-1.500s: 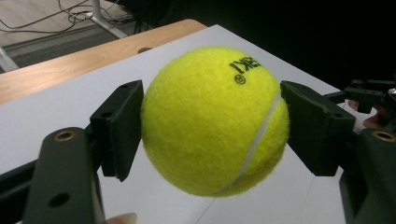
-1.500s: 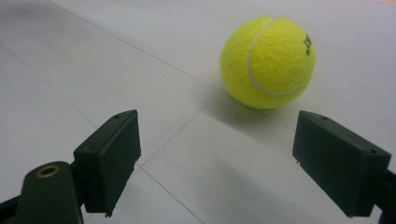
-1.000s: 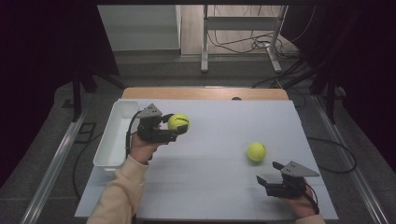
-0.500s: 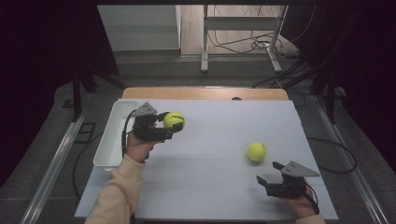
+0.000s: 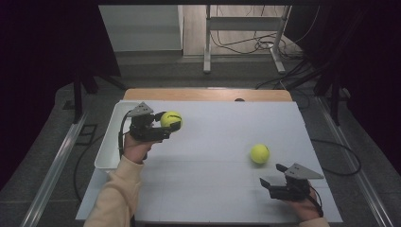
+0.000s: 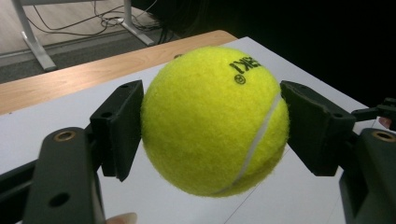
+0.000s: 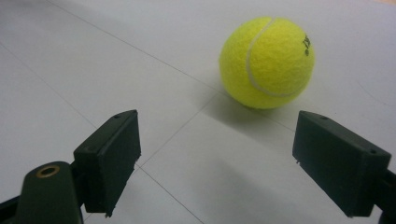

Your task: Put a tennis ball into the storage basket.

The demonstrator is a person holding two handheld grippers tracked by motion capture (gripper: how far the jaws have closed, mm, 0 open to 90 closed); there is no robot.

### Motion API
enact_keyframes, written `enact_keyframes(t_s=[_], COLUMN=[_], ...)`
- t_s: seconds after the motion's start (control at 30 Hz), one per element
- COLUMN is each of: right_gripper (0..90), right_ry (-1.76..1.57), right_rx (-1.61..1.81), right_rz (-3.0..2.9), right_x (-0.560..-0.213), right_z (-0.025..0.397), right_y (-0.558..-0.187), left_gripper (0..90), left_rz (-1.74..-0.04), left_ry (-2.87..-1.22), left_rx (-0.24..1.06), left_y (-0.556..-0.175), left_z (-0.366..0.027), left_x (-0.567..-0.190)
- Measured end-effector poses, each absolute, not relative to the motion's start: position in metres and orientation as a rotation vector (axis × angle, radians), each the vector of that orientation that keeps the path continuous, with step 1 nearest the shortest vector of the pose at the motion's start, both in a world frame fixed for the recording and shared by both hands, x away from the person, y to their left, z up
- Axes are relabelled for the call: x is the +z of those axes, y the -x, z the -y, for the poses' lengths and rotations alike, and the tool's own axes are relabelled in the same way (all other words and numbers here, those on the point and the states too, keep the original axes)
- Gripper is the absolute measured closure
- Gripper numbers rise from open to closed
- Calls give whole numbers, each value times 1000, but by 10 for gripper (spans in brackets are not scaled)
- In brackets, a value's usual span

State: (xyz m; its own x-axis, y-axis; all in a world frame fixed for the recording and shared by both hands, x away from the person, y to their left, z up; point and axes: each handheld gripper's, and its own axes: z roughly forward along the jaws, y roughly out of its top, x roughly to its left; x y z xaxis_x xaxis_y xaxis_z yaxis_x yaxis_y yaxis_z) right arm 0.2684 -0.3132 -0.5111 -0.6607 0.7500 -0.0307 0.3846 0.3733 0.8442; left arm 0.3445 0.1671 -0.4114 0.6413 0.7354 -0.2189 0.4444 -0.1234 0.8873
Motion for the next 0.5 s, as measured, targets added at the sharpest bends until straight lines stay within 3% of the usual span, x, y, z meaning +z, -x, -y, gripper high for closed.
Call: enact_keyframes(t_s=[0.5], right_gripper=[161], right_ry=[-980], right_rx=[1202], right_rz=[-2228], right_x=[-511], right_z=[313], right_y=[-268], left_gripper=[263], left_rz=[-982], left_ry=[-1738], left_rx=[345], left_y=[-345], left_z=[-177], left_x=[-410])
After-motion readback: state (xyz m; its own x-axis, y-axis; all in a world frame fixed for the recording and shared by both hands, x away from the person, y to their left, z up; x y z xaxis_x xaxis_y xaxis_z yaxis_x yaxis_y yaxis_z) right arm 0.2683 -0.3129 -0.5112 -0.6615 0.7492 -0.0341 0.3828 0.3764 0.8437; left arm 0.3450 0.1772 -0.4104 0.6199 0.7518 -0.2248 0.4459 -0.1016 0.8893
